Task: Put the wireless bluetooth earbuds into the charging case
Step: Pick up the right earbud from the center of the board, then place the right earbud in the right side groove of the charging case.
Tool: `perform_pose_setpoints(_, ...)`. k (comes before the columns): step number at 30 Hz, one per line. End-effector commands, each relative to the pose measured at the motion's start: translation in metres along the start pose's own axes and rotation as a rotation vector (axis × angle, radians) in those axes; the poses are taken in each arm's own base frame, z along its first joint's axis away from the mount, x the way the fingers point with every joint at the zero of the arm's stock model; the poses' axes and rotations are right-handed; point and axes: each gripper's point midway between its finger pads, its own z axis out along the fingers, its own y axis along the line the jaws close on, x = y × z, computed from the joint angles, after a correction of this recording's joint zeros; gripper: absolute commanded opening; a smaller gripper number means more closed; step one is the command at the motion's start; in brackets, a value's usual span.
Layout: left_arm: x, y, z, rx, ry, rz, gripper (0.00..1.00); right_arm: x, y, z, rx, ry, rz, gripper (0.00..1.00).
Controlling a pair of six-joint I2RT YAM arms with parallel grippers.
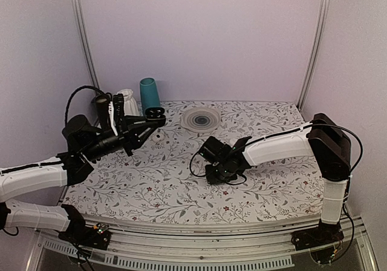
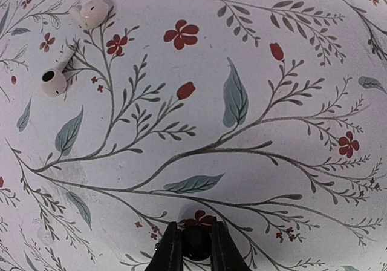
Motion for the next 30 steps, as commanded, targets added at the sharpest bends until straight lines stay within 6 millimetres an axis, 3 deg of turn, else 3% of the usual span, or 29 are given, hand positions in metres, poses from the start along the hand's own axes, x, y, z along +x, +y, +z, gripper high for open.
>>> perform_pose_setpoints(1, -0.011, 0.004, 0.004, -0.004, -0.036, -0.01, 0.0, -0.012, -0.005, -0.015, 0.039, -0.048, -0.03, 0.07)
perform_pose_setpoints(13, 0.025, -0.002, 0.018, 0.088, 0.066, -0.083, 0.0, -0.05, -0.01, -0.068, 0.072, -0.215, -0.115, 0.07)
perform_pose_setpoints(23, 0.047, -0.024, 0.027, 0.287, 0.157, -0.096, 0.0, -0.082, -0.001, -0.139, 0.059, -0.391, -0.216, 0.07)
perform_pose_setpoints(30, 0.058, -0.023, 0.034, 0.32, 0.212, -0.128, 0.0, -0.102, 0.005, -0.188, 0.032, -0.498, -0.27, 0.08)
